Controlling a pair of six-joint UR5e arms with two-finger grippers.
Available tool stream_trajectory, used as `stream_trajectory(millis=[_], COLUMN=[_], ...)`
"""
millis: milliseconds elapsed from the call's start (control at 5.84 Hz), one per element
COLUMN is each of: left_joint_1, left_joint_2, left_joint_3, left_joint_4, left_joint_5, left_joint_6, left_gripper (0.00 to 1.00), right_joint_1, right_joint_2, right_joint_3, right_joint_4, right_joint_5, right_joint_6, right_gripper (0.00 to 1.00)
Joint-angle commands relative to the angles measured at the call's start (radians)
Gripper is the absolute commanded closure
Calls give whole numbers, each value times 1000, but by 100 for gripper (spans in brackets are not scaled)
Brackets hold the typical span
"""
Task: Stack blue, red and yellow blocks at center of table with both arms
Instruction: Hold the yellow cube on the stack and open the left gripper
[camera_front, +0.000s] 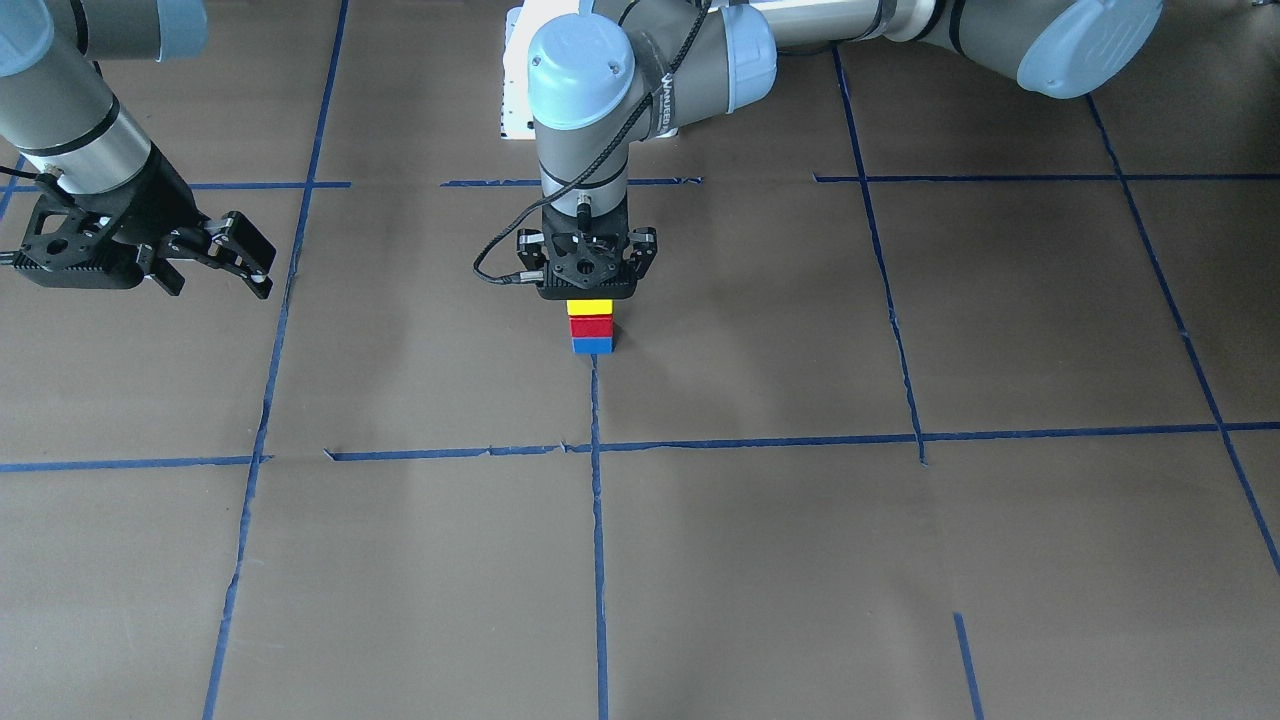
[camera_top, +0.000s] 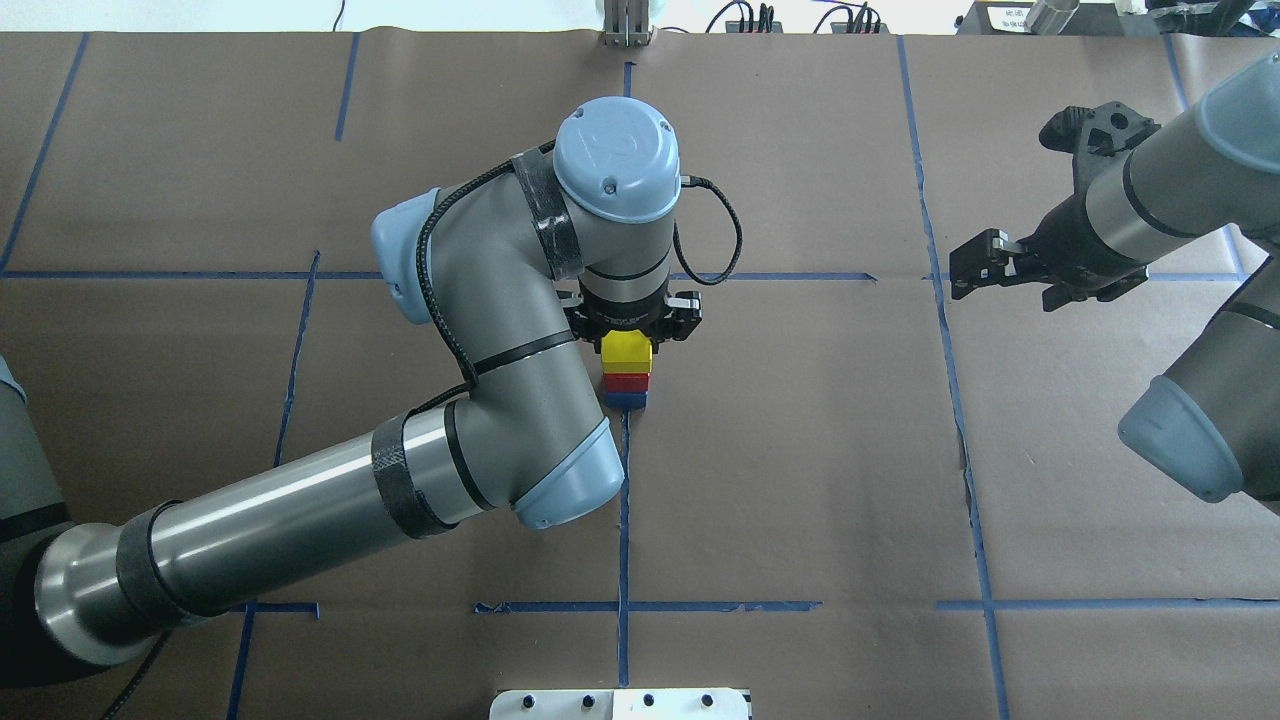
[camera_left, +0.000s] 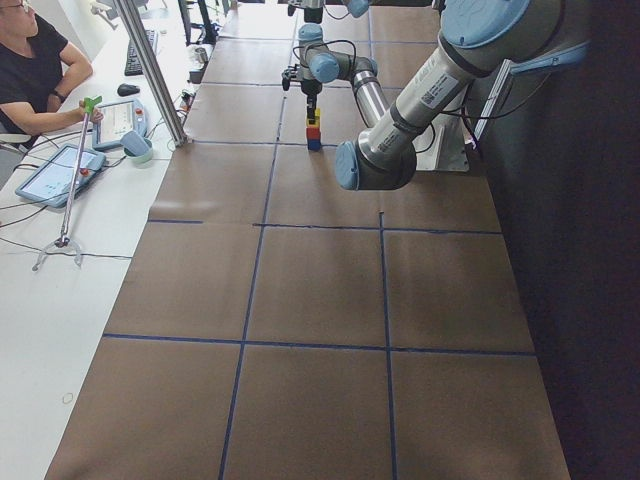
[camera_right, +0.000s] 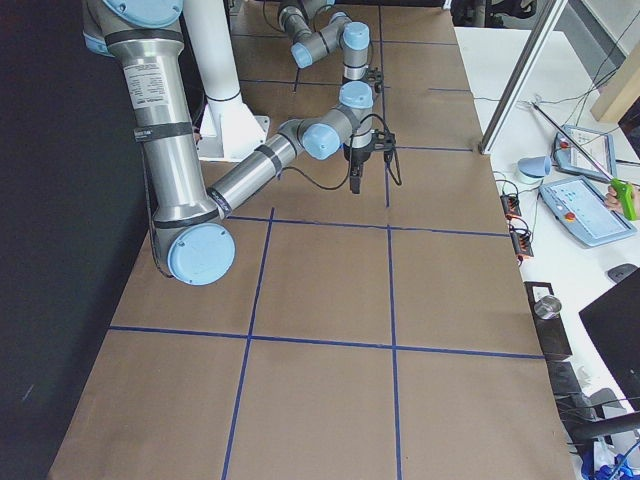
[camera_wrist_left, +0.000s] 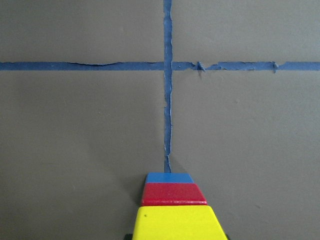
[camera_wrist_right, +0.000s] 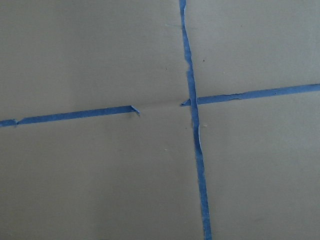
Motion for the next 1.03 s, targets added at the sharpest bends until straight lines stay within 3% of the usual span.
stream_trajectory(millis=[0,171,513,684,856], left_joint_1=[0,-2,-5,-24,-59], left_joint_2=[0,0,1,10,85], left_joint_3=[1,1,-14,-81,-198], left_joint_4=[-1,-2,-7,-2,1], left_joint_5=[5,5,5,3,-5], left_joint_6=[24,26,26,26,32], left_gripper=[36,17,1,0,0], right_joint_1=[0,0,2,5,30], right_joint_2=[0,0,0,2,-1], right_joint_3=[0,0,2,2,2], right_joint_4=[0,0,0,0,-2], right_joint_5=[1,1,1,1,32], right_joint_6=[0,0,0,0,-3], right_gripper=[0,0,0,0,0])
